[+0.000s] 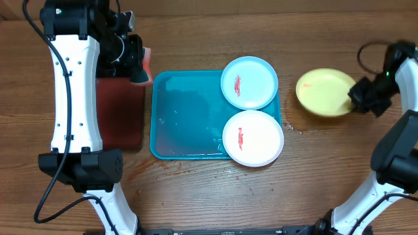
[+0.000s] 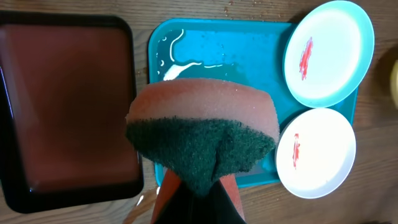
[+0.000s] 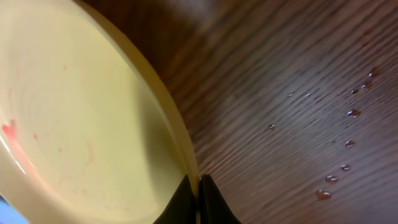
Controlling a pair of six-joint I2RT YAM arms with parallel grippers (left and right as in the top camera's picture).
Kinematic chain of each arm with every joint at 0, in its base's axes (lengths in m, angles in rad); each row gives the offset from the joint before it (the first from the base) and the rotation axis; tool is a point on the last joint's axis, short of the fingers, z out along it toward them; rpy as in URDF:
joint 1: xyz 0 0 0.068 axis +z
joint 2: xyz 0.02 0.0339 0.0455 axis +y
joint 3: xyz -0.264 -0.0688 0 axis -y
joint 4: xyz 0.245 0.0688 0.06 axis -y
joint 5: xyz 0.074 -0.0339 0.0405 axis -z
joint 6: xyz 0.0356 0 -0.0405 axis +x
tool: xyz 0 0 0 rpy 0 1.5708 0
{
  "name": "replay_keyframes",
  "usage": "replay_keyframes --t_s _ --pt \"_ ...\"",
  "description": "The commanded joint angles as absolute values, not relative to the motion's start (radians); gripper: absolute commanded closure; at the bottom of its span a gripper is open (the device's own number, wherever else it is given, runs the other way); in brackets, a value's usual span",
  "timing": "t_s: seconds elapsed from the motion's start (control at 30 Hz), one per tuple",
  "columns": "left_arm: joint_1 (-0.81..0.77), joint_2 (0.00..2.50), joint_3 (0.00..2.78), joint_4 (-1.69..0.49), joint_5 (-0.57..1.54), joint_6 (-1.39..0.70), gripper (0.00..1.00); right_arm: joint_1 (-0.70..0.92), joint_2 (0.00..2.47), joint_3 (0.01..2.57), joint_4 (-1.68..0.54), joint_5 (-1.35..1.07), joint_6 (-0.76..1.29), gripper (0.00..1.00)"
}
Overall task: Clean dirty plates on tray and stack at the side
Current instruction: 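Carry the yellow plate right and set it on the table, then release the yellow plate and grip the white plate's rim with right gripper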
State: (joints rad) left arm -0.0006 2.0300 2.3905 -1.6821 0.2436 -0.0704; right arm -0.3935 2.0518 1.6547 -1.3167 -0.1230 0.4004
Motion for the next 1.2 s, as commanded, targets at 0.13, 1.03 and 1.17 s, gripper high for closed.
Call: replay_keyframes --t_s 0.13,1.03,1.17 --pt "-0.002 2.04 2.391 -1.677 0.252 -0.052 0.96 -0.389 2.01 1.478 -1.203 -0.131 0.388 0.96" --pt "-0.055 2.04 2.391 -1.641 0.251 -0.064 0.96 -0.056 1.863 1.428 -1.354 -0.367 0.139 0.57" --pt "-0.055 2.04 2.391 -1.642 0.232 -0.067 0.96 0.068 1.863 1.321 -1.271 -0.269 0.218 0.58"
